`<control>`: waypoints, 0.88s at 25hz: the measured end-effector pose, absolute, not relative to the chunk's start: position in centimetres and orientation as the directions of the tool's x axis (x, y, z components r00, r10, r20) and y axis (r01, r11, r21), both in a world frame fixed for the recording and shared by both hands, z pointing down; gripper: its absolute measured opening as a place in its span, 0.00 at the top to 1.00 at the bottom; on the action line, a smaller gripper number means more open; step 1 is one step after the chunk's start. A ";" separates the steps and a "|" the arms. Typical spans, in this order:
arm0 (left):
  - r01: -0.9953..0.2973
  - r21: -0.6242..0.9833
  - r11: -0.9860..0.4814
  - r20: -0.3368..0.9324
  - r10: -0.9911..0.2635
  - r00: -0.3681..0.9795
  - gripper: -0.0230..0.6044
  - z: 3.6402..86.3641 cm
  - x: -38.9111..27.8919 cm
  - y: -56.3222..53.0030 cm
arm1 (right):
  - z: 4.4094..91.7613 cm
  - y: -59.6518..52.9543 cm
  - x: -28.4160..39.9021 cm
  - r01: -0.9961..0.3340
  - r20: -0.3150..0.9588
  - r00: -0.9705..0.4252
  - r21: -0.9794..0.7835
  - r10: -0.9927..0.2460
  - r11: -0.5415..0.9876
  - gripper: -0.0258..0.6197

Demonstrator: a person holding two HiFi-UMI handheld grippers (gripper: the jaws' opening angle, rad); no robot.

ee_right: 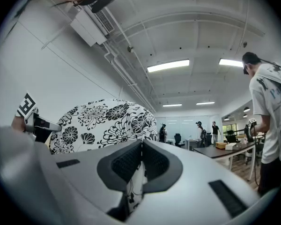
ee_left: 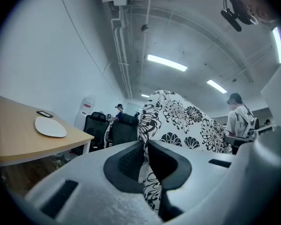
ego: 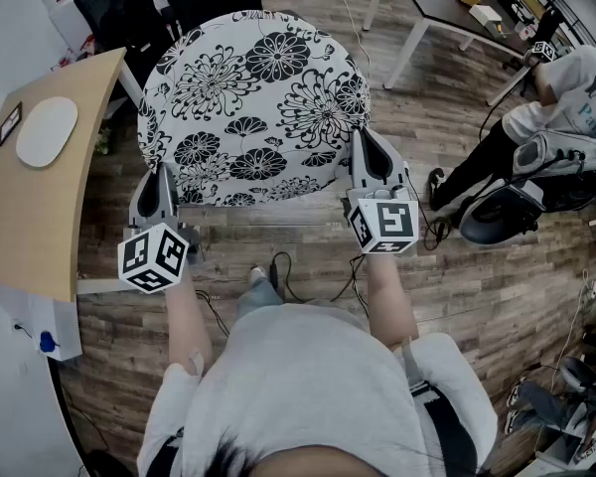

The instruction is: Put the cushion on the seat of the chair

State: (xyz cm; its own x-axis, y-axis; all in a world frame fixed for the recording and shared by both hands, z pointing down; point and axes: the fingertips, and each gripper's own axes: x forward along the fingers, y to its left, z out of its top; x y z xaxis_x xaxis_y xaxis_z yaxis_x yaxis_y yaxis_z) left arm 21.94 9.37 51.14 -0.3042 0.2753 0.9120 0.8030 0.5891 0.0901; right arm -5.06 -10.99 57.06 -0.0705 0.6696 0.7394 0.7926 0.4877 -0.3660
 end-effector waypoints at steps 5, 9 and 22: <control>0.799 0.089 0.595 0.913 0.272 -0.304 0.93 51.2 21.9 9.4 | 56.9 -11.0 -5.2 0.794 0.741 -0.074 -0.361 0.667 0.489 0.94; 0.798 0.093 0.596 0.912 0.270 -0.308 0.93 51.3 21.9 9.5 | 56.8 -11.0 -5.0 0.794 0.742 -0.077 -0.358 0.665 0.492 0.94; 0.789 0.095 0.607 0.903 0.281 -0.325 0.93 51.1 21.8 9.3 | 56.8 -11.3 -5.0 0.769 0.729 -0.100 -0.375 0.677 0.517 0.94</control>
